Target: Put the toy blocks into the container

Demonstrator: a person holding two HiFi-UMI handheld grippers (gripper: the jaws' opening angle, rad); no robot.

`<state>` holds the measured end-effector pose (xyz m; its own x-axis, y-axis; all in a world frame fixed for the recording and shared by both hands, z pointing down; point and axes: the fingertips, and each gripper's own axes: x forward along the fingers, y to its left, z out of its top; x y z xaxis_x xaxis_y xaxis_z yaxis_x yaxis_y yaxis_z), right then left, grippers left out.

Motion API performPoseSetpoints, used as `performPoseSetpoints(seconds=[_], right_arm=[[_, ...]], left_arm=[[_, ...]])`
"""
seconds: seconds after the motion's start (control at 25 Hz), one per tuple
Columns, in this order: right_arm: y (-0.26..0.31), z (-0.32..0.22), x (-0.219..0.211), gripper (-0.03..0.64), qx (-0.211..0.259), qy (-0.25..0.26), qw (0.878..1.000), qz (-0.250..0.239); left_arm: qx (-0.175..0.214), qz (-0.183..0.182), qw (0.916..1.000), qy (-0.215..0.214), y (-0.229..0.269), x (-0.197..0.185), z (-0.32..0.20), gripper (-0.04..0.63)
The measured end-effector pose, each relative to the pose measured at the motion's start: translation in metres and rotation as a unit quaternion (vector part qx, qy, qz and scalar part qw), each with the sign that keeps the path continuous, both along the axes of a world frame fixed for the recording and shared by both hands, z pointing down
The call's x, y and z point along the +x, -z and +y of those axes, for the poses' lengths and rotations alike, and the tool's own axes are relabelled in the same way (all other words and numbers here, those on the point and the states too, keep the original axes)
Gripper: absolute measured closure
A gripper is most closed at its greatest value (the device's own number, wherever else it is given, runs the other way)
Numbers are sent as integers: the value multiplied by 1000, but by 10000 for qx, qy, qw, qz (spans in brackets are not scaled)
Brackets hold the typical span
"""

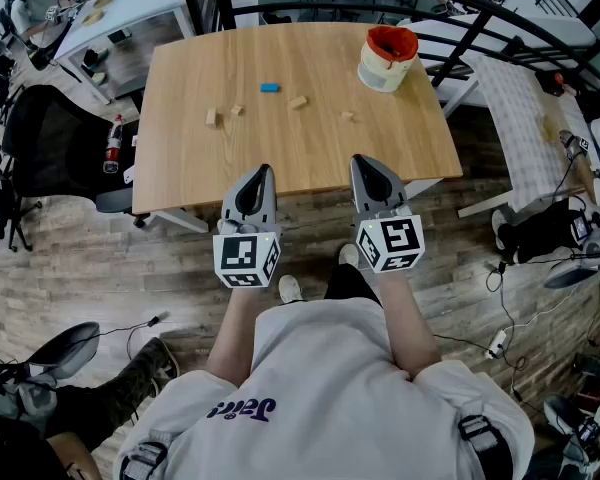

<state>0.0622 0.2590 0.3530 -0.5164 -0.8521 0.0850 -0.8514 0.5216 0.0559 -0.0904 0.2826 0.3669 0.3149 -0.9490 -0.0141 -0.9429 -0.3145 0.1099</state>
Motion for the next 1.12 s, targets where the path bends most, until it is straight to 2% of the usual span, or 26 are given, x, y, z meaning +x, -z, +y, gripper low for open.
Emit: performPoseSetpoints(seconds=[0.32,0.64,0.92,1.12], right_arm=[[-21,-32,14,603,-270,185,9994,-107],[-24,-133,61,602,-761,433,9942,-631],[-41,-213,102,601,-1038,803,9893,-642],[-71,-240,121,601,-1376,1102,9835,-409]], left_arm=[[-222,23,9997,-34,-11,16,-34,588],[-164,-36,9999,10,7,75,-128,588],[-218,-30,9993,304,2,117,-196,588],[-559,-3,9978,364,-28,133,-221,588]])
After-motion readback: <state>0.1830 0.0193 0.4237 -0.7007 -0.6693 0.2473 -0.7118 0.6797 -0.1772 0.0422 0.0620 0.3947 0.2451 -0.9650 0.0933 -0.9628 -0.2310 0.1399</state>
